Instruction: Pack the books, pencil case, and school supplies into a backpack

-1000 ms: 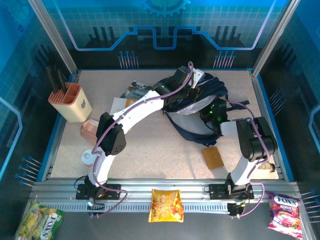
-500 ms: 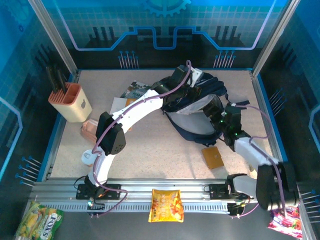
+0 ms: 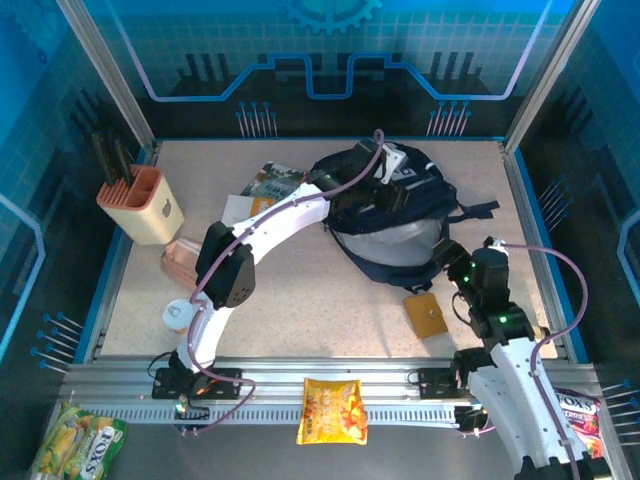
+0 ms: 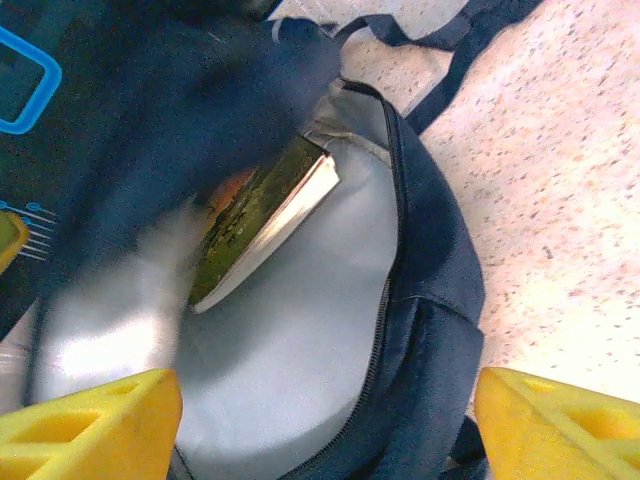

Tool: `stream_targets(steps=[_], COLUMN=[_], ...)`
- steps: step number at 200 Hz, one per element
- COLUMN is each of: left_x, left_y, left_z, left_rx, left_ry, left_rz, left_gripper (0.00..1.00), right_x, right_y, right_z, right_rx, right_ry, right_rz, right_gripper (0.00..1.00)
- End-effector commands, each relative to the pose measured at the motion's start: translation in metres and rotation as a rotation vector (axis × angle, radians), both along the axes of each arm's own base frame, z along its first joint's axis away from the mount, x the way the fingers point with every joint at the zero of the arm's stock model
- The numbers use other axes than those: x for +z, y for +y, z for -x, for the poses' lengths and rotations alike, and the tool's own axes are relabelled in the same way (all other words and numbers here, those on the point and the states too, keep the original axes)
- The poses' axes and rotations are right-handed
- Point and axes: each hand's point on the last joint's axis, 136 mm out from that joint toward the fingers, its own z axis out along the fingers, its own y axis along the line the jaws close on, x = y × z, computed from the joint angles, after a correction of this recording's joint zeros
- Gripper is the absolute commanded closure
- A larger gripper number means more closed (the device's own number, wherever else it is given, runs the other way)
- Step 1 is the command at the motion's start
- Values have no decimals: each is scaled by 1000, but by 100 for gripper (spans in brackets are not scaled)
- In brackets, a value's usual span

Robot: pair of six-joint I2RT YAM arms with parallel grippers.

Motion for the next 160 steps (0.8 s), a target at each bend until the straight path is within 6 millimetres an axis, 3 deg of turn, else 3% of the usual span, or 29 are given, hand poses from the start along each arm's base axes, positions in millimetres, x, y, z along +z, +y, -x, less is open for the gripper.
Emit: stream_targets(steps=[1, 22, 48, 85, 117, 139, 160], left_x=[18, 16, -7, -57, -100, -125, -141], left_y=[14, 42, 93, 193, 277, 309, 325], left_z=[7, 6, 5, 5, 16, 25, 33], left_rx=[22, 103, 232, 490, 726, 805, 839], left_ry=[10, 6, 59, 176, 271, 369, 436], left_rz=[43, 17, -9, -64, -168, -169, -174], left_gripper=[48, 42, 35, 20, 4, 1, 1], right_x=[16, 17, 11, 10, 9, 9, 9], right_y=[-10, -3, 16, 43, 60, 70, 81], right_z=[3, -8, -23, -39, -51, -57, -61], right_rx=[-5, 34, 112, 193, 240, 265, 293], right_ry=[12, 9, 14, 3, 7, 4, 3], right_rz=[92, 98, 79, 84, 87, 87, 87], right_gripper=[20, 19, 19, 17, 16, 16, 16])
